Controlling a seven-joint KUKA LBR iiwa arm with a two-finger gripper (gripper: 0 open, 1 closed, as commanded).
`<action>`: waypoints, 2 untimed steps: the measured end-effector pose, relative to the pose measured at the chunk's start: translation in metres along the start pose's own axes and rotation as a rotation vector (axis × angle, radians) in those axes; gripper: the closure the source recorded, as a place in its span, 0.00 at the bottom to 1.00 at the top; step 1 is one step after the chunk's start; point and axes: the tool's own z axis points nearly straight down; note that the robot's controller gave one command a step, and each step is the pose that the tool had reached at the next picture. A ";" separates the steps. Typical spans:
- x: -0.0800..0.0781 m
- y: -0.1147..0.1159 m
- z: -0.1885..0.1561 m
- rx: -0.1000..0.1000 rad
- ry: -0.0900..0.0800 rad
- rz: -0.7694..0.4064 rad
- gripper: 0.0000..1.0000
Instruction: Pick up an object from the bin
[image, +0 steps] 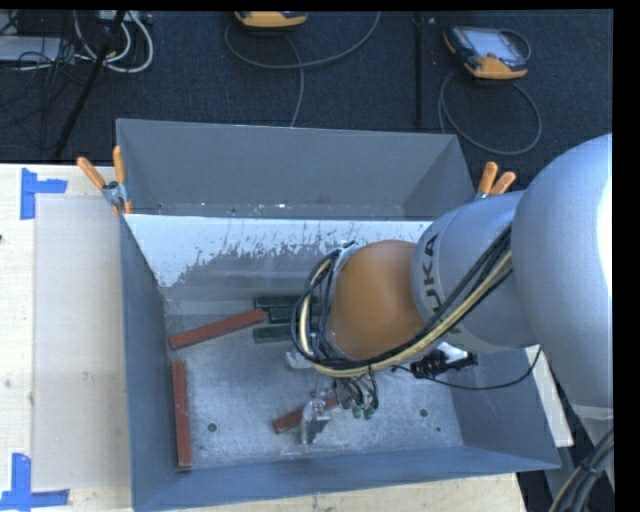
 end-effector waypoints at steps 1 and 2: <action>0.000 -0.002 -0.004 0.002 0.000 -0.098 0.00; -0.001 -0.001 -0.004 0.003 0.005 -0.041 0.00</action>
Offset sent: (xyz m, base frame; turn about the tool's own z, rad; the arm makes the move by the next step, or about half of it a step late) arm 0.0000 0.0000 0.0000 0.0000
